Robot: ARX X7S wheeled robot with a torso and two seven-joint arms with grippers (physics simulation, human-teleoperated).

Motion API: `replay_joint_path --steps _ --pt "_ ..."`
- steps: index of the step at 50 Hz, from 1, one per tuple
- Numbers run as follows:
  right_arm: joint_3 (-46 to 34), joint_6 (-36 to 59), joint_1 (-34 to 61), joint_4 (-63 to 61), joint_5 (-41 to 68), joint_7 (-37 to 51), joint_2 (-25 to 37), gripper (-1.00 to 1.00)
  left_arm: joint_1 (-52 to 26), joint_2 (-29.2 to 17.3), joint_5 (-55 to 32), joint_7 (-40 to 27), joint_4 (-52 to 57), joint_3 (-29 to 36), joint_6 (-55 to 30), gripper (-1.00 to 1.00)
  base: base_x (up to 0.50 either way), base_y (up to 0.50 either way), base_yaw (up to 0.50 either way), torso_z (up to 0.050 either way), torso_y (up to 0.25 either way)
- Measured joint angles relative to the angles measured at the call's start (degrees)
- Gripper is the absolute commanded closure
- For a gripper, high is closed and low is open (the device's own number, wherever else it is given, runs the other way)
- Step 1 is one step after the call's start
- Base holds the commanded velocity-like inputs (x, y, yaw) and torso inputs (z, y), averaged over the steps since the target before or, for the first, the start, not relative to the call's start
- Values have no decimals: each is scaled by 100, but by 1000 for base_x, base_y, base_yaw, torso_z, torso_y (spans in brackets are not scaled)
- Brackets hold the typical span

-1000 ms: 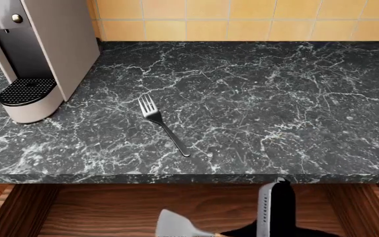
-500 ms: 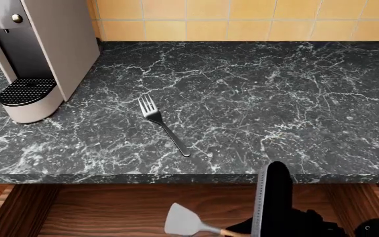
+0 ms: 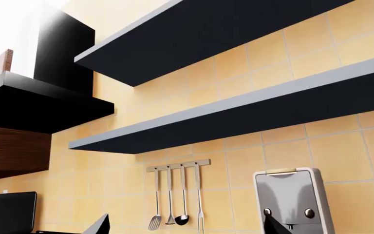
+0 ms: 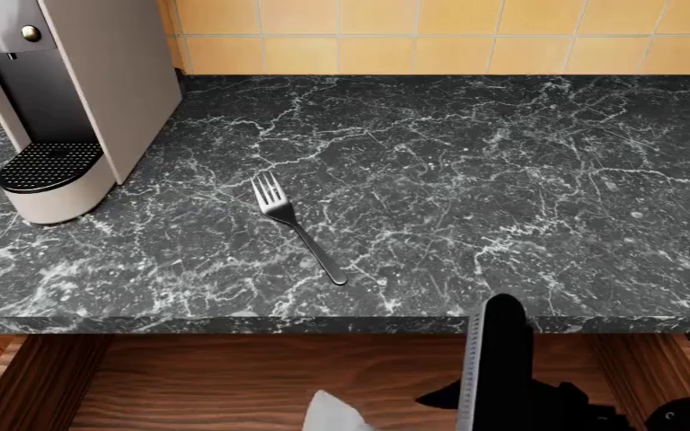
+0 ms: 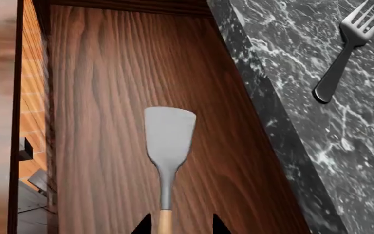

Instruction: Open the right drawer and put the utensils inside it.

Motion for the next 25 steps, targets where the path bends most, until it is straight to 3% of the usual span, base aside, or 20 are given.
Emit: replay_joint_path --steps 17,25 --pt "-34 -157 -9 -99 -281 -52 90 -100 0 16 -22 22 0 -35 -3 -100 0 0 0 0 0" --pt "192 -238 233 -291 88 120 125 -100 0 0 -8 7 0 -13 1 -100 0 0 0 0 0"
